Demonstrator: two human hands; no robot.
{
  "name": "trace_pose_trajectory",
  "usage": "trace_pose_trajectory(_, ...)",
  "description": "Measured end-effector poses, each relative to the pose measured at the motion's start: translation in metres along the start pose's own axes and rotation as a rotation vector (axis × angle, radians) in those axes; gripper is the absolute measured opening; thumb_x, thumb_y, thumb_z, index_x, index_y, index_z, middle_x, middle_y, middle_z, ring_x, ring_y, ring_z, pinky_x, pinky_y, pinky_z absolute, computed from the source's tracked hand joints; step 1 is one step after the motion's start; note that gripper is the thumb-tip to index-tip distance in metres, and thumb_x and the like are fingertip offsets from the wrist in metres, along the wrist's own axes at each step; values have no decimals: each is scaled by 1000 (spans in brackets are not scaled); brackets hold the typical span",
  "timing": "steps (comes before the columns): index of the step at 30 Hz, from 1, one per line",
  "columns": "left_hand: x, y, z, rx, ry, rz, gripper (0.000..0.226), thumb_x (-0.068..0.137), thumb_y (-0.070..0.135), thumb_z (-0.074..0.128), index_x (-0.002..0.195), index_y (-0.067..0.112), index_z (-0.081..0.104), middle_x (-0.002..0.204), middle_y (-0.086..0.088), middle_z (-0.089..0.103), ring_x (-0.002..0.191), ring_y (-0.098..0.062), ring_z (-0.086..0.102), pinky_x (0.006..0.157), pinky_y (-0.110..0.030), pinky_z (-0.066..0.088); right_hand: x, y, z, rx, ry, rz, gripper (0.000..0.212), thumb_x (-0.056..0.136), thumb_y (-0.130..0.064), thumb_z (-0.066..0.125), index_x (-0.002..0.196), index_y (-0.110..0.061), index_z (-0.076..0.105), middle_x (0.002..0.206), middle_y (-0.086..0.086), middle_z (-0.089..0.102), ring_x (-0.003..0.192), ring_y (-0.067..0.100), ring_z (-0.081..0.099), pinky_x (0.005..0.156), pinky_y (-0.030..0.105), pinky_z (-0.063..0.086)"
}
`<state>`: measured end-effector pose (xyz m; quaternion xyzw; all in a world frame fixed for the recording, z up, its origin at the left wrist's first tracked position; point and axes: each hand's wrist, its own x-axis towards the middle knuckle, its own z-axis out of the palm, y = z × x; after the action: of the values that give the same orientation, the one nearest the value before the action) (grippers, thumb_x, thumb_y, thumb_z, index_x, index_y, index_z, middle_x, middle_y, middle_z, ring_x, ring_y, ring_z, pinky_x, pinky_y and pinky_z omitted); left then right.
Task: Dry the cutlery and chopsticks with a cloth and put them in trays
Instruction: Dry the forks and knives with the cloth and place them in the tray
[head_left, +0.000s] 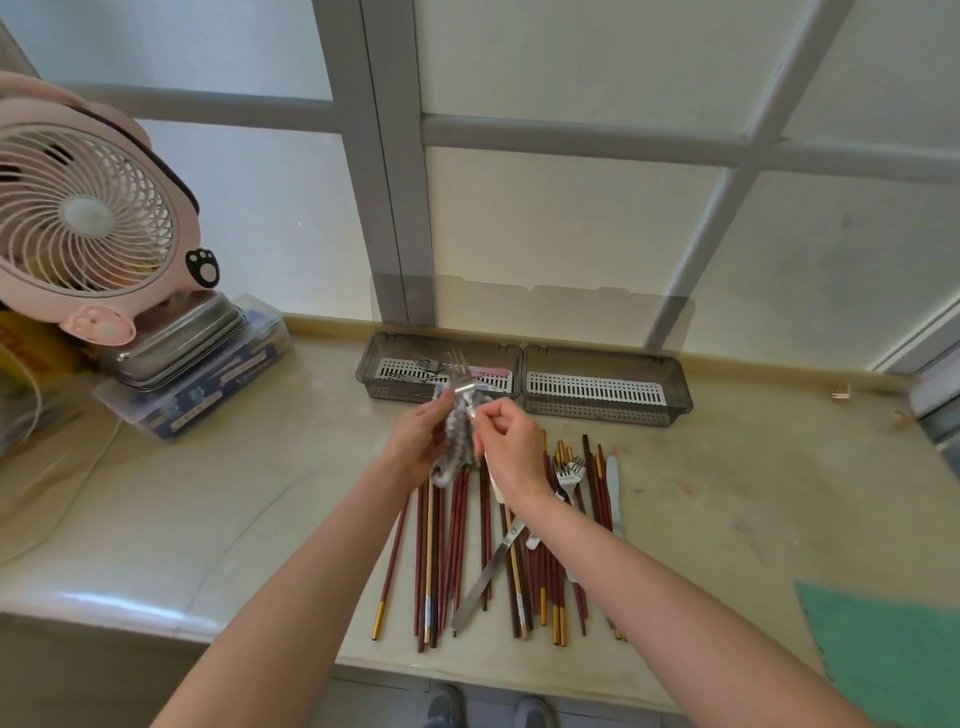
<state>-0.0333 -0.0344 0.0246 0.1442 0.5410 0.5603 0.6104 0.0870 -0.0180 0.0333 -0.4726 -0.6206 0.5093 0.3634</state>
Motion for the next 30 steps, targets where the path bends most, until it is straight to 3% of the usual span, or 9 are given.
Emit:
trace_pose_trajectory(4, -1, -4, 1, 90, -133, 53, 36, 94, 38, 45, 86, 8, 62, 71, -5, 59, 63, -14, 53, 65, -25, 43, 11, -4, -1, -12, -57, 19, 15, 93, -15, 58, 80, -8, 62, 58, -2, 57, 52, 8, 53, 59, 16, 45)
trace_pose_trajectory(7, 0, -3, -3, 85, -89, 110, 25, 94, 26, 50, 90, 7, 64, 75, -3, 64, 69, -15, 57, 66, -23, 49, 13, -1, -6, -22, -127, 11, 14, 93, -17, 58, 85, -10, 67, 59, -3, 59, 56, 9, 55, 61, 11, 45)
trace_pose_trajectory(9, 3, -2, -2, -18, -49, 130, 23, 94, 24, 50, 98, 6, 63, 84, -6, 65, 77, -18, 58, 70, -25, 50, 12, 2, -8, 16, -107, -6, 12, 94, -14, 56, 92, -10, 67, 64, -3, 60, 60, 7, 57, 61, 9, 46)
trace_pose_trajectory(12, 1, -1, -3, -123, -131, 133, 34, 96, 34, 41, 105, 7, 60, 91, -6, 65, 84, -17, 61, 76, -27, 51, 11, 5, -6, 93, -6, 2, 14, 94, -8, 52, 102, -7, 64, 75, -2, 61, 70, 5, 60, 64, 10, 47)
trace_pose_trajectory(17, -1, -2, -6, -13, -237, 155, 31, 95, 29, 43, 108, 5, 59, 95, -9, 61, 88, -21, 57, 89, -36, 45, 16, 8, -10, 98, -26, -2, 8, 92, -7, 57, 88, -4, 63, 68, -1, 60, 64, 6, 59, 68, 19, 51)
trace_pose_trajectory(20, -3, 3, 1, 61, -167, 146, 25, 94, 24, 49, 100, 4, 62, 88, -7, 65, 80, -17, 60, 78, -29, 50, 14, 7, -11, 108, -143, 4, 8, 91, -8, 59, 87, -6, 65, 76, 7, 66, 72, 10, 64, 74, 25, 55)
trace_pose_trajectory(23, -3, 5, 5, 97, -133, 146, 20, 92, 22, 52, 89, 5, 64, 78, -5, 64, 70, -15, 58, 67, -25, 48, 12, 4, -10, 208, -193, 87, 11, 92, -10, 58, 86, -7, 66, 71, 11, 64, 67, 19, 61, 75, 35, 53)
trace_pose_trajectory(27, 2, 5, 6, 47, 58, 163, 14, 88, 17, 60, 85, 4, 65, 71, -2, 68, 68, -16, 61, 65, -25, 49, 17, 0, -13, 223, -302, 202, 16, 92, -18, 60, 98, -5, 66, 72, 5, 67, 63, 14, 62, 60, 23, 53)
trace_pose_trajectory(30, 7, 14, 1, -86, 213, 147, 15, 87, 19, 62, 86, 3, 62, 77, -5, 65, 71, -17, 60, 66, -26, 50, 17, 9, -20, 169, -428, 223, 20, 89, -16, 63, 106, -5, 64, 78, 3, 72, 63, 9, 62, 54, 16, 45)
